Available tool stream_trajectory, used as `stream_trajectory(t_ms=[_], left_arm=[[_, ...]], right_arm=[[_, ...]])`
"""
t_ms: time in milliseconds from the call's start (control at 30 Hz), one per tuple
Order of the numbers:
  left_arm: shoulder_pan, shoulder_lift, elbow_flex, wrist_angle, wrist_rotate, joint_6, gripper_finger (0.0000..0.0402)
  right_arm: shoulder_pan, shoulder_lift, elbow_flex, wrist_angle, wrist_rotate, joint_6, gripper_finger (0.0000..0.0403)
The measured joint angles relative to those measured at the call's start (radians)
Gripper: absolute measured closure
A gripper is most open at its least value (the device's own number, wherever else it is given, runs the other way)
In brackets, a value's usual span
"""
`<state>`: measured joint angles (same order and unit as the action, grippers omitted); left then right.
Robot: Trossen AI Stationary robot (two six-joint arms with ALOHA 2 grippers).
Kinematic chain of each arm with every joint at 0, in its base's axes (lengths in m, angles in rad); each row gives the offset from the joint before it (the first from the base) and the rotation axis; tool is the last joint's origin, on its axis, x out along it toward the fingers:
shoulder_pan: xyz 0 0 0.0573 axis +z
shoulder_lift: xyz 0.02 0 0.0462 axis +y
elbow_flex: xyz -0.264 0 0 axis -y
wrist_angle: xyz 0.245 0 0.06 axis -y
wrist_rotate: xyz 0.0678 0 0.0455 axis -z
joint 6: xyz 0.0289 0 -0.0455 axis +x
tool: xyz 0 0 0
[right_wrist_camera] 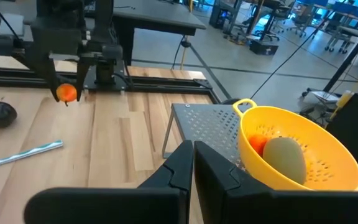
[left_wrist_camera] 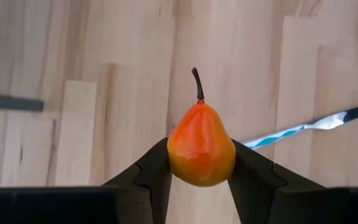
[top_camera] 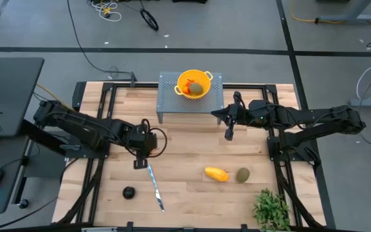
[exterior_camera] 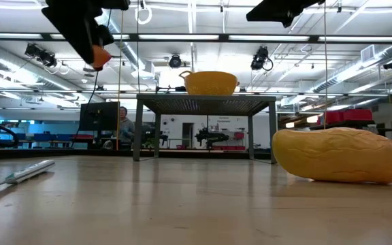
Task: Pick & Place Fruit
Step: Put the pear into the yellow colander bowl on the shelf
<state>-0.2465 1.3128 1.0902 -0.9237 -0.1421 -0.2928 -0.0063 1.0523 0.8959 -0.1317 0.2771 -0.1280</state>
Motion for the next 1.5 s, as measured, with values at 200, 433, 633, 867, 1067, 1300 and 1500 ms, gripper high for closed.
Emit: stream_trajectory(t_ms=[200, 433, 633, 867, 1067, 1300, 1500], left_arm=[[0.032, 0.0, 0.046, 0.003, 0.0, 0.048, 0.0258], [0.078, 0.001, 0.11, 0.018, -0.004, 0.105, 0.0261], [0.117, 0.001, 0.159, 0.035, -0.006, 0.119, 0.0258], [0.135, 0.001, 0.178, 0.046, 0.003, 0.151, 0.0261], [0.145, 0.001, 0.178, 0.062, 0.004, 0.16, 0.0259], [0.202, 0.001, 0.178, 0.198, 0.005, 0.156, 0.0262], [0.291, 0.002, 0.222, 0.248, -0.004, 0.196, 0.0264]], right_arm=[[0.0, 0.0, 0.0, 0.0, 0.0, 0.0, 0.0381], [0.0, 0.0, 0.0, 0.0, 0.0, 0.0, 0.0381], [0.0, 0.0, 0.0, 0.0, 0.0, 0.0, 0.0381], [0.0, 0.0, 0.0, 0.0, 0.0, 0.0, 0.0381], [0.0, 0.0, 0.0, 0.0, 0.0, 0.0, 0.0381], [0.0, 0.0, 0.0, 0.0, 0.0, 0.0, 0.0381], [0.0, 0.0, 0.0, 0.0, -0.001, 0.0, 0.0381]])
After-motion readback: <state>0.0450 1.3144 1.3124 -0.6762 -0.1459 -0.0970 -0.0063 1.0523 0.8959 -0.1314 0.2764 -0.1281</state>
